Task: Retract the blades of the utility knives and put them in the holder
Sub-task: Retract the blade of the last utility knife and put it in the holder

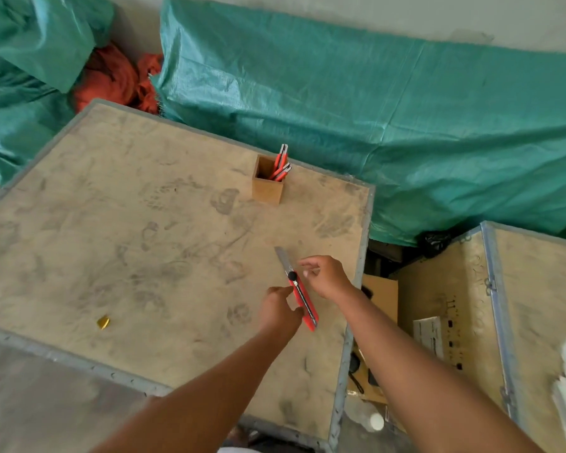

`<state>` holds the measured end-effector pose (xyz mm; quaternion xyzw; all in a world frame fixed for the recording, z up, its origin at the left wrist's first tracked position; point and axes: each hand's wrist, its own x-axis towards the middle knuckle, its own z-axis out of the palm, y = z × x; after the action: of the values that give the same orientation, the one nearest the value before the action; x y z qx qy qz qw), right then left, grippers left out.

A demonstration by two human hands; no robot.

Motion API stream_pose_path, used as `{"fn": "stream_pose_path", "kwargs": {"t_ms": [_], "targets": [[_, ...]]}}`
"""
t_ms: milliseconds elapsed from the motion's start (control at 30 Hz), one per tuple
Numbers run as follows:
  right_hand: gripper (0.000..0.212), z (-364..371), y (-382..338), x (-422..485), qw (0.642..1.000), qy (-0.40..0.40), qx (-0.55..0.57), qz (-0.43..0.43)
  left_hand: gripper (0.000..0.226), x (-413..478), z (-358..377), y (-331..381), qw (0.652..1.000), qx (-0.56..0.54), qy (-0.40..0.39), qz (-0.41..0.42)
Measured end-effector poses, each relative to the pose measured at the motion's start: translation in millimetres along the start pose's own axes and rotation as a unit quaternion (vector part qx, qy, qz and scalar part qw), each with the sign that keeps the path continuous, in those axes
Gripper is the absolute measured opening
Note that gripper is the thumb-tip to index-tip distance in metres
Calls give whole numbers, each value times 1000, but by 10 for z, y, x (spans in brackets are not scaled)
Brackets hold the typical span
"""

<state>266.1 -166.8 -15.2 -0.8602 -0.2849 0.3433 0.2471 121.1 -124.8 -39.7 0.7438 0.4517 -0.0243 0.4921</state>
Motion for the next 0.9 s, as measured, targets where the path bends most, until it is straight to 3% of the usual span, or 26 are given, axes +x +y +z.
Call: {"fn": "stream_pose_path", "kwargs": {"t_ms": [200, 500, 600, 700, 800, 900], "targets": [[38, 170, 91, 34, 996, -62, -53, -44, 37, -176, 392, -103, 994, 104, 13, 25], [23, 151, 151, 57, 999, -30, 16, -2, 48, -228, 389, -211, 993, 109, 9, 48], [19, 111, 164, -24, 994, -40, 97, 31, 40, -259, 239, -246, 997, 64, 5, 47], [17, 74, 91, -162, 986, -23, 160, 37, 49, -318, -30, -242, 999, -44, -7, 5], [18, 50, -60, -280, 978, -4, 207, 12, 45, -433, -368, -224, 980, -193, -37, -36], [17, 7, -286, -404, 969, 3, 247, -12, 46, -560, -758, -178, 958, -273, -80, -28]]}}
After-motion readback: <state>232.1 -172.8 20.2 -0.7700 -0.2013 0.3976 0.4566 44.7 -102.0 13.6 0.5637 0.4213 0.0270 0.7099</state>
